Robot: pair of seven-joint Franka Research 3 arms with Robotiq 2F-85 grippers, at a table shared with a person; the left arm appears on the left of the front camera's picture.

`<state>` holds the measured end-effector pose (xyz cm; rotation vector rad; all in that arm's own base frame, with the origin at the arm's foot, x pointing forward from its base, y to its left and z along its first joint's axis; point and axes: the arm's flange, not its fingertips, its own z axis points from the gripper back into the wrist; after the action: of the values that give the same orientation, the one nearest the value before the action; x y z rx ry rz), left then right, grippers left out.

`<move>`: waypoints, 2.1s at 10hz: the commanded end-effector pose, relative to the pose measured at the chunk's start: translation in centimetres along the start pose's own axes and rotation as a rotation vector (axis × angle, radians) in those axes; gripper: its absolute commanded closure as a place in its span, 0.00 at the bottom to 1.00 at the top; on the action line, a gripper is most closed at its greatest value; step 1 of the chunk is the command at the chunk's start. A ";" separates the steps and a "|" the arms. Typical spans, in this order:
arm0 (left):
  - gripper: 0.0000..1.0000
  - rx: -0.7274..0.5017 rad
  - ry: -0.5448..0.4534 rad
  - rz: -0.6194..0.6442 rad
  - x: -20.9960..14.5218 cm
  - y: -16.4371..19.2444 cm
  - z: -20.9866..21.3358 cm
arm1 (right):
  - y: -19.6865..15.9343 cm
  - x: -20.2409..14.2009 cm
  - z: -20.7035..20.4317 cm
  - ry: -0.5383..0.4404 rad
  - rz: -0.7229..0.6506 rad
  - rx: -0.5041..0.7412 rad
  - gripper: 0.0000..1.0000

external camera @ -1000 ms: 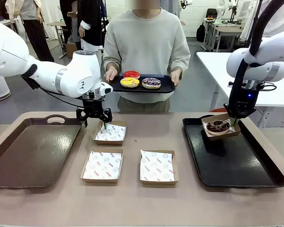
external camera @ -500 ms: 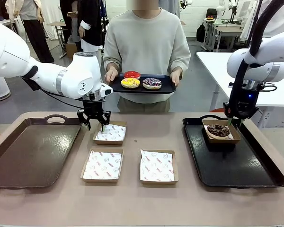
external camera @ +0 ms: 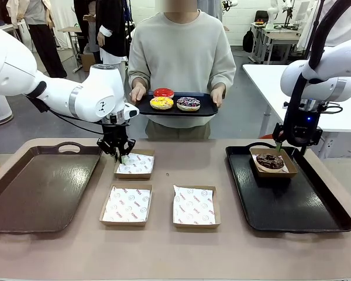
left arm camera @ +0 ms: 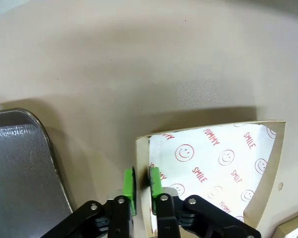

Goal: Individually package the donuts and arrange them on the tray.
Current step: Place the picked Paper togo box on the Handle tray while simultaneously picking up another Paper togo box from the table with the other hand.

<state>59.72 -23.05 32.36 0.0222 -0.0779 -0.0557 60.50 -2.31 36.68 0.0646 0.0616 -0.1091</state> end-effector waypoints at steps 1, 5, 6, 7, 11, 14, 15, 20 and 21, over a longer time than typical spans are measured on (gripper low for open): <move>1.00 -0.008 0.000 0.028 0.3 0.1 0.3 | 0.0 -0.1 0.3 0.004 -0.022 0.000 0.00; 1.00 -0.013 0.003 0.040 0.1 0.5 0.9 | -0.7 -1.1 1.4 -0.010 -0.037 0.042 0.00; 1.00 -0.017 0.007 0.040 0.0 0.6 1.3 | -0.8 -1.7 2.2 -0.005 -0.048 0.077 0.00; 1.00 -0.006 0.027 0.015 -0.4 0.7 2.5 | -1.0 -3.2 3.8 0.017 -0.033 0.163 0.00; 1.00 -0.027 -0.050 -0.022 -1.6 0.9 12.0 | -7.7 -10.6 12.1 0.003 -0.141 0.664 0.00; 1.00 -0.013 -0.058 -0.014 -1.0 -0.1 17.1 | -15.6 -16.0 13.8 -0.056 -0.168 0.928 0.00; 1.00 -0.007 -0.062 -0.004 -0.6 -0.6 18.2 | -17.6 -17.6 13.4 -0.084 -0.184 0.964 0.00; 1.00 -0.006 -0.037 0.000 2.1 -3.1 20.1 | -25.8 -20.3 9.2 -0.172 -0.129 1.129 0.00; 1.00 0.005 -0.029 0.007 2.4 -3.3 20.0 | -26.7 -20.6 8.1 -0.185 -0.118 1.160 0.00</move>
<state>59.47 -26.21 51.85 0.0074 -0.1198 -0.0776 37.55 -26.50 45.35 1.1479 -0.1666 -0.3020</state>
